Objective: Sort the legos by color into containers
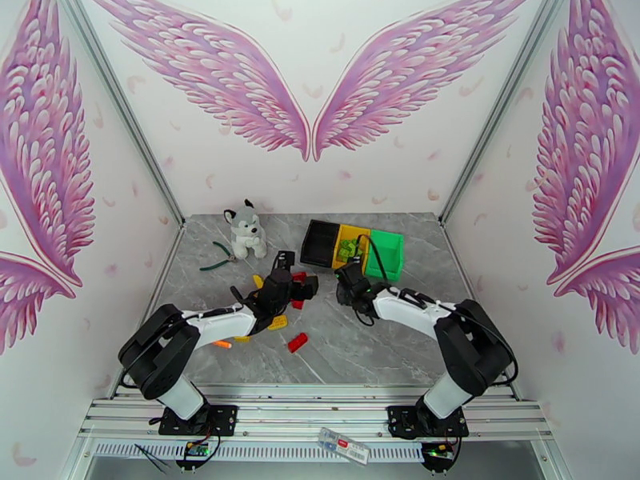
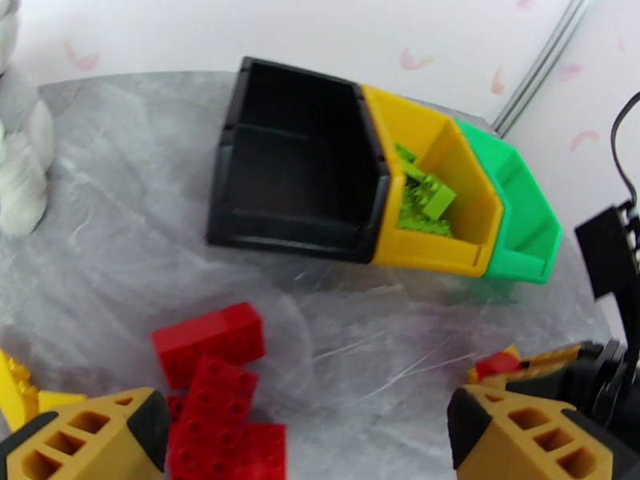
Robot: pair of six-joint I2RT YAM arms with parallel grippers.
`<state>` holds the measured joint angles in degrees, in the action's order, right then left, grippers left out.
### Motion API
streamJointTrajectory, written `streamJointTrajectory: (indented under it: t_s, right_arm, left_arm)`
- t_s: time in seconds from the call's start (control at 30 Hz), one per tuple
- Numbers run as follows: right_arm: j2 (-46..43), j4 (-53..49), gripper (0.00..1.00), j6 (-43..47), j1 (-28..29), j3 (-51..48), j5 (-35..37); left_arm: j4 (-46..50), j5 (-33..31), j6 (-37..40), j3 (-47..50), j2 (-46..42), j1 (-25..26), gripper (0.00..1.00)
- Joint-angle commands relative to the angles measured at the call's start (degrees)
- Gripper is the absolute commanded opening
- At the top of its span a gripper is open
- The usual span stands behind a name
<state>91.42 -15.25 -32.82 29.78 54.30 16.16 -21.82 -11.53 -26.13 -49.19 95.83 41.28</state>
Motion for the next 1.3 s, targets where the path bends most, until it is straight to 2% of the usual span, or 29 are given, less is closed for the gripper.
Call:
streamJointTrajectory:
  t_s: [0.0, 0.2, 0.33, 0.53, 0.7, 0.93, 1.03, 1.27]
  right_arm:
    - [-3.5, 1.88, 0.19, 1.03, -4.21, -0.48, 0.58]
    - [-4.12, 3.9, 0.2, -0.55, -13.31, 1.19, 1.52]
    - [0.58, 3.73, 0.2, -1.02, -17.5, 5.53, 1.48]
    - [8.72, 2.82, 0.21, -0.5, -20.8, 13.59, -0.07]
    - [13.67, 1.01, 0.31, 0.45, -21.39, 19.9, 0.51]
    - [15.84, -0.78, 0.68, 1.6, -21.28, 24.28, 0.68]
    - [14.1, 1.04, 0.74, 1.95, -20.87, 22.03, -0.46]
    - [7.39, 7.16, 0.78, 4.36, -17.18, 13.11, -6.15]
  left_arm:
    - [-0.24, 2.71, 3.75, -6.39, 3.94, 1.79, 0.97]
    - [-0.06, 6.43, 6.32, -16.25, 11.48, 3.97, 0.98]
    - [1.47, 8.86, 8.12, -22.93, 15.86, 5.33, 0.98]
    - [2.29, 8.86, 9.33, -26.14, 16.94, 6.09, 0.98]
    - [2.32, 7.17, 9.69, -23.41, 15.21, 6.01, 0.98]
    - [1.96, 4.36, 9.61, -18.91, 11.18, 5.92, 0.98]
    - [1.7, 2.73, 9.52, -16.73, 9.13, 5.83, 0.98]
    - [1.68, -1.72, 8.91, -11.45, 4.47, 5.12, 0.98]
